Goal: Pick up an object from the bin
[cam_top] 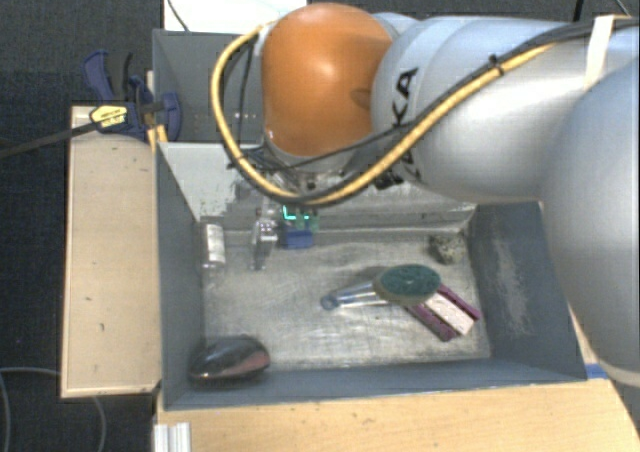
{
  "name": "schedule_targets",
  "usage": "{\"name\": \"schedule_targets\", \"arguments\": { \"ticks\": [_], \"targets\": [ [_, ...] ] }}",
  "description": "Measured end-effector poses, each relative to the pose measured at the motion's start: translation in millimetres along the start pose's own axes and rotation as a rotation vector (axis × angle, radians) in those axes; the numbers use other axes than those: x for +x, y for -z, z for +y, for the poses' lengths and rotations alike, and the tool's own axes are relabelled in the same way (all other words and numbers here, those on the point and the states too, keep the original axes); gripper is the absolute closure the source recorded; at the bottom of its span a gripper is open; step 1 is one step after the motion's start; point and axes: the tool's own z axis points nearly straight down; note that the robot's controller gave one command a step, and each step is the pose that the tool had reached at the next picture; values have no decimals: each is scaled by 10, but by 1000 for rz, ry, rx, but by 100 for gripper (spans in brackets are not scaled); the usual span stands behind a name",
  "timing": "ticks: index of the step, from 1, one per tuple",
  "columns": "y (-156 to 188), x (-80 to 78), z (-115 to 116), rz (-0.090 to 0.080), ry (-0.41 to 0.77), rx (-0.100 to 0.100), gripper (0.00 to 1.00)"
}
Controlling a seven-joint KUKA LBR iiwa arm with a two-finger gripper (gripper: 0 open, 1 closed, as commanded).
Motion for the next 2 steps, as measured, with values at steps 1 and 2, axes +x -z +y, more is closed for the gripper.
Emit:
{"name": "schedule_targets", "arguments": {
  "ticks": [1,2],
  "targets": [
    [-974,27,-400,0,-290,2,0],
    [-1506,-131,191,-7,-80,6,0]
  ]
}}
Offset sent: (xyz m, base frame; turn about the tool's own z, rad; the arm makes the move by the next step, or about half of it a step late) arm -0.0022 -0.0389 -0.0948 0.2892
